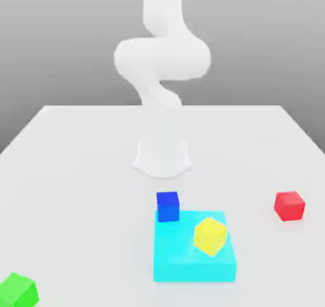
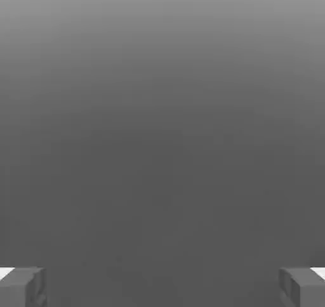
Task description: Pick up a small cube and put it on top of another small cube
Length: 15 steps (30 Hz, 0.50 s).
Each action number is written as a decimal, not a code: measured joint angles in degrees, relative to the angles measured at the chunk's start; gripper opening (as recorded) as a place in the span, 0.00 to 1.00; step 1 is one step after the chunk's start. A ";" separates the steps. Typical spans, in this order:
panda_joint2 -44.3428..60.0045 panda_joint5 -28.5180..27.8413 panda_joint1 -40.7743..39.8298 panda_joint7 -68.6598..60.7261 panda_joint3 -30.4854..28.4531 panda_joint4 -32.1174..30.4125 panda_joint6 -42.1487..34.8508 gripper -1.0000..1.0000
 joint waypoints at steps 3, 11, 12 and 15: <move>6.66 0.60 5.43 -6.23 1.62 -3.40 3.99 0.50; 23.23 1.60 18.11 -21.43 7.14 -11.97 13.96 0.50; 25.30 1.59 19.55 -23.23 7.99 -13.04 15.22 0.50; 31.52 1.17 23.46 -28.33 10.89 -16.25 18.96 0.50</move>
